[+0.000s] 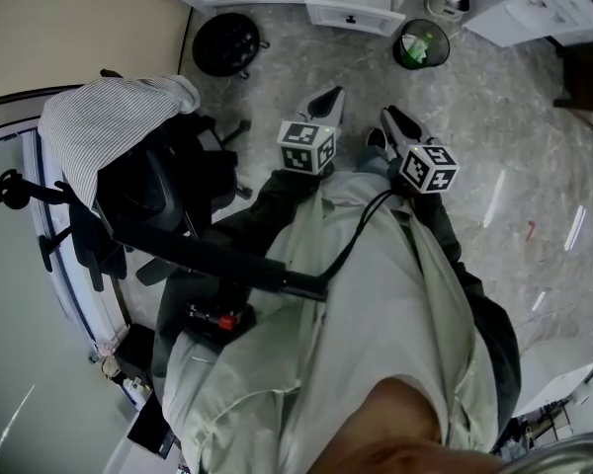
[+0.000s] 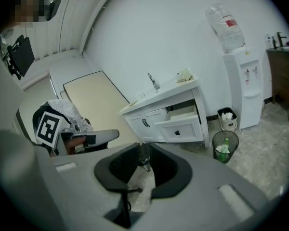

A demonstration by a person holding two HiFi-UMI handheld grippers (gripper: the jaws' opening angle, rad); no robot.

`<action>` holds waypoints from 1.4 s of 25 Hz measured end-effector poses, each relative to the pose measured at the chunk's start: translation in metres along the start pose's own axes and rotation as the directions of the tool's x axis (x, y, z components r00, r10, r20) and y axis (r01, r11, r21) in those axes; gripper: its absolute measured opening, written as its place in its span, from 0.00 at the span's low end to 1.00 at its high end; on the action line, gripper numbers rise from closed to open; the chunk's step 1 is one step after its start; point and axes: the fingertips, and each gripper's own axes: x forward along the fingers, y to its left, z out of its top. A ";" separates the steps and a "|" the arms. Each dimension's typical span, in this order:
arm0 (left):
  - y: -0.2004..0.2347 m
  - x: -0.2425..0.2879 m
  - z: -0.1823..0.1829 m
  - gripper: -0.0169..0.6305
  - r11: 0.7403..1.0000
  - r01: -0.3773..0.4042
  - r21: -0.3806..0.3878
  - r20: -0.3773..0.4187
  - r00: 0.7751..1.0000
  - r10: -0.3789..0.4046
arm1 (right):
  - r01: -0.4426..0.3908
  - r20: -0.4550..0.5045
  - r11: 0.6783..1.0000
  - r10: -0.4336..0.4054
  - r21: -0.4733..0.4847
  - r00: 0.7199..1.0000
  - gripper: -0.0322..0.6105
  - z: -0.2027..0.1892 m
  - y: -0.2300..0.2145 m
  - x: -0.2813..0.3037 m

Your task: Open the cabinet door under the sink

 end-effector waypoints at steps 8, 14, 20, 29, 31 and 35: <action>-0.001 -0.003 -0.001 0.04 1.000 0.007 0.000 0.000 1.000 -0.007 | 0.002 0.025 1.000 -0.002 -0.014 1.000 0.05 0.001 0.004 -0.005; -0.002 -0.004 -0.002 0.04 1.000 0.009 0.000 0.001 1.000 -0.009 | -0.001 0.035 1.000 0.002 -0.023 0.999 0.05 0.000 0.005 -0.008; 0.000 -0.007 -0.003 0.04 1.000 0.001 0.000 0.005 1.000 -0.001 | -0.008 0.030 1.000 0.008 -0.017 1.000 0.05 -0.002 0.006 -0.006; 0.003 -0.010 -0.004 0.04 1.000 -0.006 -0.006 0.001 1.000 0.006 | -0.011 0.022 1.000 0.012 -0.012 1.000 0.05 -0.005 0.007 -0.003; 0.004 -0.009 -0.004 0.04 1.000 -0.007 -0.006 -0.001 1.000 0.007 | -0.010 0.021 1.000 0.011 -0.009 1.000 0.05 -0.005 0.007 -0.003; 0.008 -0.008 -0.002 0.04 1.000 -0.012 -0.005 0.002 1.000 0.012 | -0.017 0.021 1.000 0.017 -0.013 1.000 0.05 -0.003 0.007 0.001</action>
